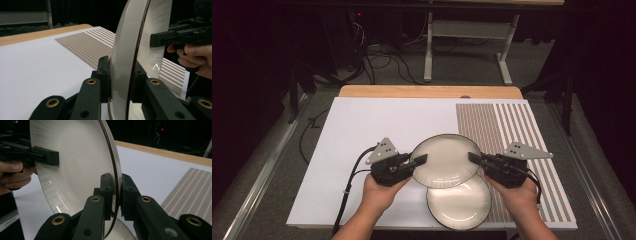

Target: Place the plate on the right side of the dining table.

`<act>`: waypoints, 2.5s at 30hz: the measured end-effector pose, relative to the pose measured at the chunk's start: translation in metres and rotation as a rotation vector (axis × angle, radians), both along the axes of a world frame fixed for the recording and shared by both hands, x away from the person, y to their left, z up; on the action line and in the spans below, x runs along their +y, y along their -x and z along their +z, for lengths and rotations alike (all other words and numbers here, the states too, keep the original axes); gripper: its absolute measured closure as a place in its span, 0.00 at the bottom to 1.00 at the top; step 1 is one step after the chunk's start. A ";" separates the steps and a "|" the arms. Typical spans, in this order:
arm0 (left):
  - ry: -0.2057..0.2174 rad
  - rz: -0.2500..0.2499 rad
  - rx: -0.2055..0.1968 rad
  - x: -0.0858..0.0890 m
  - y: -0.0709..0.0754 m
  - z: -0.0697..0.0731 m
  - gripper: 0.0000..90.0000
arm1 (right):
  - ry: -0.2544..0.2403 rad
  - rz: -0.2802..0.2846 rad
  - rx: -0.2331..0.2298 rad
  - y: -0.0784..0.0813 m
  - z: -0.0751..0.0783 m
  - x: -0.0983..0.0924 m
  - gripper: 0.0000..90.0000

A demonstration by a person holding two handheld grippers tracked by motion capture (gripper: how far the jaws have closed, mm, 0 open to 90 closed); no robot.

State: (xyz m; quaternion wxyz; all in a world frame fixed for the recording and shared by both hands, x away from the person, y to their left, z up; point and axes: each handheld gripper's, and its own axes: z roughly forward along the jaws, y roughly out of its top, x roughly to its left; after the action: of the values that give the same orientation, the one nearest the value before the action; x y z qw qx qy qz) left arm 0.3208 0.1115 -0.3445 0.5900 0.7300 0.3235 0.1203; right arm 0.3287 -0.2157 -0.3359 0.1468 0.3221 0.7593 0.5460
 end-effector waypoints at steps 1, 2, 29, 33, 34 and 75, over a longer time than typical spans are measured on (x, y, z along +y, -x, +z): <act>-0.002 -0.006 0.002 -0.004 -0.004 0.001 0.84 | 0.002 -0.008 -0.004 -0.001 0.001 -0.004 0.94; -0.007 -0.014 0.004 -0.009 -0.008 0.003 0.84 | -0.003 -0.016 -0.001 -0.002 0.002 -0.008 0.94; -0.056 -0.092 0.027 -0.119 -0.086 0.012 0.80 | -0.021 -0.233 0.006 -0.032 0.012 -0.106 0.94; -0.060 -0.096 0.040 -0.129 -0.092 0.009 0.80 | -0.019 -0.258 0.019 -0.034 0.008 -0.116 0.94; -0.062 -0.097 0.044 -0.132 -0.094 0.008 0.80 | -0.016 -0.262 0.017 -0.035 0.007 -0.118 0.94; -0.226 -0.122 0.191 -0.190 -0.114 -0.043 0.74 | 0.015 -0.357 0.157 -0.031 -0.054 -0.160 0.94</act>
State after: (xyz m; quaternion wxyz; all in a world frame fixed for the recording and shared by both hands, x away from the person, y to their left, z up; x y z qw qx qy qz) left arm 0.4345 -0.0789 -0.3878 0.4768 0.8181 0.3176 0.0499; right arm 0.3598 -0.3757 -0.3895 0.1842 0.4922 0.7032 0.4789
